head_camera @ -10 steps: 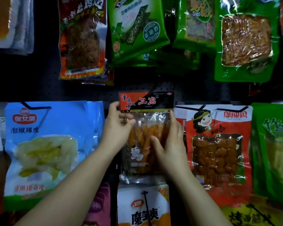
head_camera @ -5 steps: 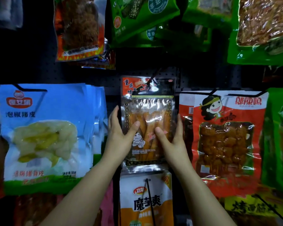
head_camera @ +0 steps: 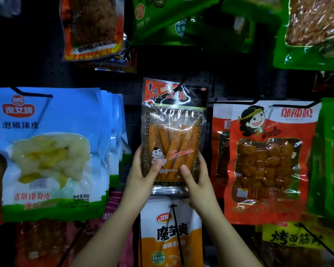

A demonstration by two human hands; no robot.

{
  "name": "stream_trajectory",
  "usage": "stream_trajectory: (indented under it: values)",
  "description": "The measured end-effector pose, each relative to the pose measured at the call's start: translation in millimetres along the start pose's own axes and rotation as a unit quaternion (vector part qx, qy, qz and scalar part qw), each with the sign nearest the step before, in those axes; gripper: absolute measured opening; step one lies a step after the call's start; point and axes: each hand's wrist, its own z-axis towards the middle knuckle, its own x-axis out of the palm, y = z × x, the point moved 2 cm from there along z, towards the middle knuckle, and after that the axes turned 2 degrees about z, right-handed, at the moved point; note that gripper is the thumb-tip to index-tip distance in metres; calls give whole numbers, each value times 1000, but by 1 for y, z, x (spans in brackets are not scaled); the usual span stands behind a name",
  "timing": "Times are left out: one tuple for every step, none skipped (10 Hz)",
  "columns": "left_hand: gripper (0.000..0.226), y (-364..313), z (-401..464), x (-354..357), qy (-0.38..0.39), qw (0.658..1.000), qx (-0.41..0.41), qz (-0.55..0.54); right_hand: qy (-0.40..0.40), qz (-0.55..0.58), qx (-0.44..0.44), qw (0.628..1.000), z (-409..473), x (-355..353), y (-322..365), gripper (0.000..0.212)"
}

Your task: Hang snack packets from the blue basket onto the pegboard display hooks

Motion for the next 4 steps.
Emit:
stream_trajectory:
  values:
    - [50, 8, -3, 1, -10, 1000, 12, -20, -7, -10, 3, 1000, -2, 3, -2, 79]
    - [44, 10, -6, 0, -12, 1000, 0, -18, -5, -10, 15, 1000, -4, 3, 0, 77]
    - [56, 19, -19, -7, -6, 1000, -16, -24, -1, -23, 55, 998, -18, 0, -4, 84]
    - [70, 36, -47, -15, -8, 995, -79, -52, -21, -41, 127, 991, -50, -7, -9, 92]
